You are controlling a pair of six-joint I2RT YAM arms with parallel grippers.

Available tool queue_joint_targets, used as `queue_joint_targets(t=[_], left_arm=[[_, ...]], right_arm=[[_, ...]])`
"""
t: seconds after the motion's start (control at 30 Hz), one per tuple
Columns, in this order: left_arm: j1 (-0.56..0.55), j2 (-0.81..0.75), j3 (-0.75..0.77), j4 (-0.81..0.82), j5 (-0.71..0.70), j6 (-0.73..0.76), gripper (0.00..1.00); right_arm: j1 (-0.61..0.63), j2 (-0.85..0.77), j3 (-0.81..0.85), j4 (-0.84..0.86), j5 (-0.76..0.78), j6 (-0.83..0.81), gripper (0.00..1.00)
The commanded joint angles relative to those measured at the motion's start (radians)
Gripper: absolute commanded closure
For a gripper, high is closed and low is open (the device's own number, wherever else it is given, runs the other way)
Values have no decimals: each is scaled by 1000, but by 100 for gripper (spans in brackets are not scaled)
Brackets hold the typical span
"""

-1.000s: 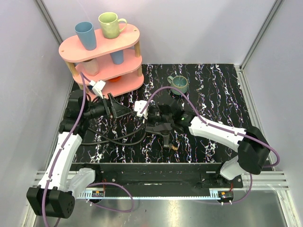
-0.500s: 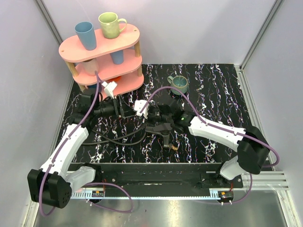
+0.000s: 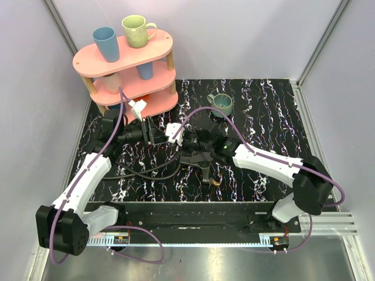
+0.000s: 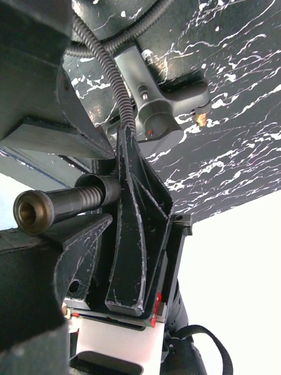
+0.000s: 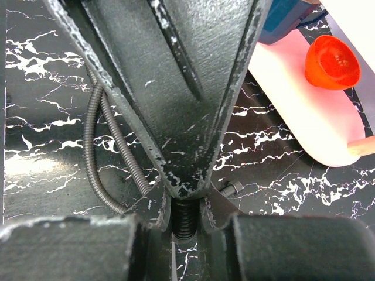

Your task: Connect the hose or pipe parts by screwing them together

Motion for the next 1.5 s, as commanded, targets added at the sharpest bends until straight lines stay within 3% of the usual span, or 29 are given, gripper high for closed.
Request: queue_joint_targets(t=[0.0,0.17,0.2,0.3,0.57,0.73,0.87,0.93,1.0,1.03,1.1,1.27,1.47], left_arm=[[-1,-5,-21,106,64,-55,55],[-1,-17,-18,80,79,-53,99],[-1,-20,-12,69,85,-41,100],[32,-37,37,-8,107,22,100],[138,-57,209,-313,-39,178,100],[146,-71,180,-311,-36,145,100],[149,-92,205,-431,-242,246,100],[149,-100,218,-439,-279,263,100],[149,-98,233,-421,-219,234,100],[149,-97,223,-379,-79,200,100],[149,-95,180,-267,10,90,100],[147,-128,284,-511,-327,264,100],[149,-117,276,-534,-249,304,100]], right_arm=[[0,-2,10,59,24,9,100],[0,-4,-1,65,43,8,100],[0,-1,-3,65,48,8,100],[0,1,-9,44,66,0,100],[-6,10,-32,30,91,-35,100],[-20,27,-27,38,135,-52,100],[-28,26,-18,30,90,-54,100],[-28,38,3,-14,15,-47,100],[-28,58,40,-50,-18,-37,100],[-28,65,45,-50,-24,-32,100],[-28,71,45,-42,-15,-35,100],[-28,76,36,-37,19,-46,100],[-42,85,17,35,67,-34,100]])
